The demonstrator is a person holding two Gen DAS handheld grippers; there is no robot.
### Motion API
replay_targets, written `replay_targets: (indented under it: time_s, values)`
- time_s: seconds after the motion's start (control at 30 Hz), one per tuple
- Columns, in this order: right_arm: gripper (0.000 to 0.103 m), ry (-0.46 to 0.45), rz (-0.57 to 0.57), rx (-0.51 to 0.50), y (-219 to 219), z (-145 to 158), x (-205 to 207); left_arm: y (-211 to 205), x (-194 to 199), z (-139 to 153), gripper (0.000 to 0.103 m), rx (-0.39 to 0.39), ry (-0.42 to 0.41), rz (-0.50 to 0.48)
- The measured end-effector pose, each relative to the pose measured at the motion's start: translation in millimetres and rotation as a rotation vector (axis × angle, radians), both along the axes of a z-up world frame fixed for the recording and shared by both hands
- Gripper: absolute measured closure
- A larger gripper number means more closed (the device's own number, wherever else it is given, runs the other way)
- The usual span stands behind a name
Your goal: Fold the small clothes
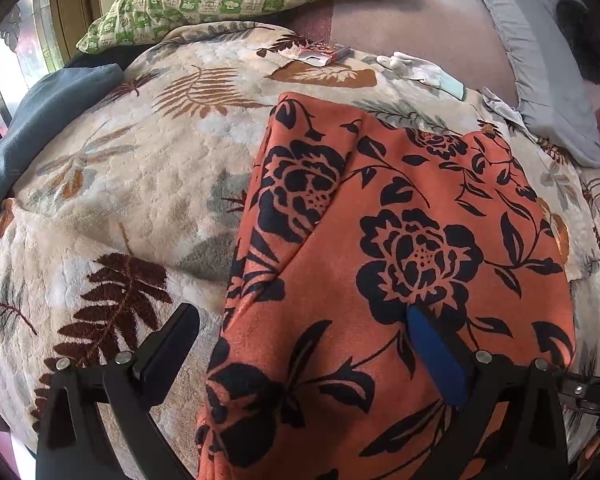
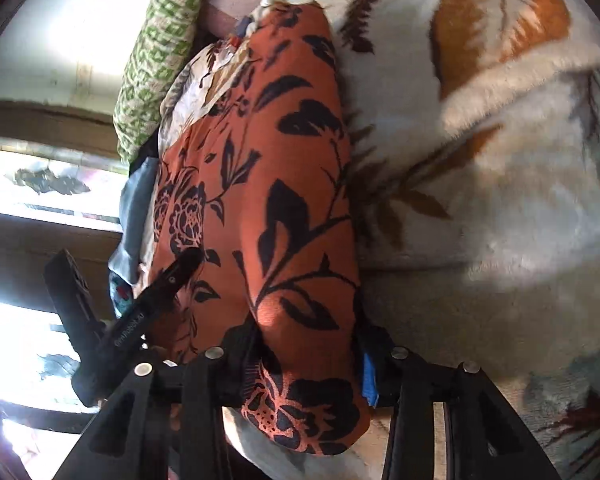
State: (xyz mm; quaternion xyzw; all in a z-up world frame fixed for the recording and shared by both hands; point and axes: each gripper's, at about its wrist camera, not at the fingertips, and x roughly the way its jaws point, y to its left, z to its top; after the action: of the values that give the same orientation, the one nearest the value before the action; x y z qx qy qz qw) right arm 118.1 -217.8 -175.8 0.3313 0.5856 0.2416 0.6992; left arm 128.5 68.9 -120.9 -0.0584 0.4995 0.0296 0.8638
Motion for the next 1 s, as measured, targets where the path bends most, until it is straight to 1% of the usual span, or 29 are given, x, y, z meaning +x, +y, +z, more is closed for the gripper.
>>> replay_targets:
  time_s: [0.07, 0.1, 0.13, 0.2, 0.23, 0.27, 0.3, 0.33, 0.37, 0.43, 0.47, 0.5, 0.53, 0.57, 0.6, 0.63, 0.7, 0.77, 0.8, 0.83, 0.87, 0.9, 0.97, 1.0]
  values:
    - [0.047, -0.011, -0.001, 0.035, 1, 12, -1, 1, 0, -1, 0.000, -0.008, 0.003, 0.000]
    - [0.035, -0.026, 0.001, 0.037, 1, 20, -4, 0, 0, 0, 0.000, -0.008, 0.002, 0.002]
    - [0.028, -0.046, 0.004, 0.032, 0, 27, -6, 0, 0, 0, 0.000, -0.006, 0.002, 0.000]
    - [0.025, -0.078, 0.003, 0.014, -2, 30, -11, 0, 0, -1, 0.000, -0.005, 0.001, 0.003]
    - [0.024, -0.058, -0.006, 0.008, -4, 23, -12, 0, 0, -1, 0.000, -0.006, 0.004, 0.002]
    - [0.024, -0.010, -0.009, -0.001, -2, 12, -12, 1, 0, -1, 0.000, -0.009, 0.003, 0.001]
    - [0.035, -0.008, 0.004, 0.002, -1, 8, -14, 0, 0, -1, 0.000, -0.010, 0.004, 0.001]
    - [0.061, -0.043, 0.015, -0.033, 0, 14, -16, 0, -1, 0, 0.000, -0.010, 0.003, 0.003]
    - [0.065, -0.059, 0.030, -0.022, 2, 19, -18, 1, 0, -1, 0.000, -0.011, 0.003, 0.004]
    - [0.065, -0.109, 0.034, -0.052, 2, 35, -23, 0, 0, -1, 0.000, -0.014, 0.005, 0.009]
    - [0.065, -0.117, 0.040, -0.062, 2, 37, -24, 0, 0, -1, 0.000, -0.015, 0.006, 0.008]
    - [0.054, -0.102, 0.038, -0.061, -1, 32, -24, 0, -1, -1, 0.000, -0.012, 0.004, 0.007]
    - [0.030, -0.056, 0.035, -0.059, -1, 20, -23, 0, -1, -1, 0.000, -0.011, 0.004, 0.004]
    - [0.030, -0.002, 0.036, -0.032, 0, 7, -23, 0, -1, 0, 0.000, -0.010, 0.001, 0.003]
    - [0.038, -0.027, 0.021, -0.019, -3, 9, -25, 0, -1, 0, 0.000, -0.011, 0.002, 0.002]
    - [0.071, -0.064, 0.041, -0.024, -1, 16, -26, 1, 0, -1, 0.000, -0.013, 0.003, 0.003]
    - [0.071, -0.105, 0.065, -0.037, -2, 28, -28, 0, 1, -1, 0.000, -0.014, 0.005, 0.005]
    - [0.071, -0.090, 0.086, -0.054, 0, 27, -25, -1, 0, -1, 0.000, -0.010, 0.002, 0.000]
    - [0.065, -0.065, 0.107, -0.062, 1, 23, -22, 0, 0, -1, 0.000, -0.011, 0.000, -0.003]
    - [0.050, -0.034, 0.110, -0.063, 0, 19, -19, 1, 1, -1, 0.000, -0.017, 0.002, -0.005]
    - [0.041, -0.015, 0.083, -0.053, -5, 19, -18, 1, 1, -1, 0.000, -0.024, 0.005, -0.004]
    - [0.038, -0.024, 0.042, -0.046, -14, 23, -17, 2, 2, -2, 0.000, -0.031, 0.008, -0.002]
    - [0.037, -0.086, -0.045, -0.027, -32, 41, -13, 3, 2, -3, 0.000, -0.036, 0.008, 0.001]
    - [0.035, -0.111, -0.095, -0.033, -41, 50, -9, 3, 2, -3, 0.000, -0.035, 0.006, -0.001]
